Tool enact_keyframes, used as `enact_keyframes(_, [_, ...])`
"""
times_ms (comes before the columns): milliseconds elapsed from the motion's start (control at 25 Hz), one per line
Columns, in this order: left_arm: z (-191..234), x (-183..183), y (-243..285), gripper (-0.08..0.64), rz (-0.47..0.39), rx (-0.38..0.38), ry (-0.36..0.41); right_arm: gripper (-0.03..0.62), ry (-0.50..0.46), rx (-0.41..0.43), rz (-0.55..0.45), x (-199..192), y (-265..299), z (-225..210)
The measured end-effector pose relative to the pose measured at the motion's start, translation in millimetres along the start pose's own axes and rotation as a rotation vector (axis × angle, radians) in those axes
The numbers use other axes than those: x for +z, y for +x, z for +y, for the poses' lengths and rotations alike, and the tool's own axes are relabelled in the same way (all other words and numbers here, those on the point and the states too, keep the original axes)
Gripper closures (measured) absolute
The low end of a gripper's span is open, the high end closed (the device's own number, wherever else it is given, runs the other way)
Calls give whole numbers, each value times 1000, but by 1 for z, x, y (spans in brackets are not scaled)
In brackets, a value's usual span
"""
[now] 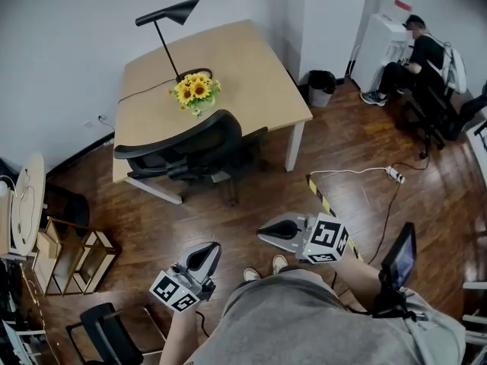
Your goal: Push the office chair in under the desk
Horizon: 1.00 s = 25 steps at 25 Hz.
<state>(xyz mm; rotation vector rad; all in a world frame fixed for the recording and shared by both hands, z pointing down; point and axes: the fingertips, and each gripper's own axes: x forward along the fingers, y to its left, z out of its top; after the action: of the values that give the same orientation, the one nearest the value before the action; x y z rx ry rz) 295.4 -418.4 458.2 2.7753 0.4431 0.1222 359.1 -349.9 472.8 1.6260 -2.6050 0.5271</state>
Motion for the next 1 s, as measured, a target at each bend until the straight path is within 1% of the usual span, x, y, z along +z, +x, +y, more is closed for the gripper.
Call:
enact_keyframes(160, [-13, -10, 1, 557, 28, -54, -24, 586, 4, 8, 33, -11, 17, 20])
enact_keyframes(320, [-19, -16, 0, 557, 42, -81, -28, 584, 16, 16, 45, -19, 31, 33])
enact_keyframes(520, [-19, -17, -9, 557, 42, -79, -32, 585, 28, 29, 55, -24, 43, 47])
enact_keyframes(1000, [-17, -20, -18, 557, 51, -76, -40, 586, 40, 13, 54, -25, 49, 55])
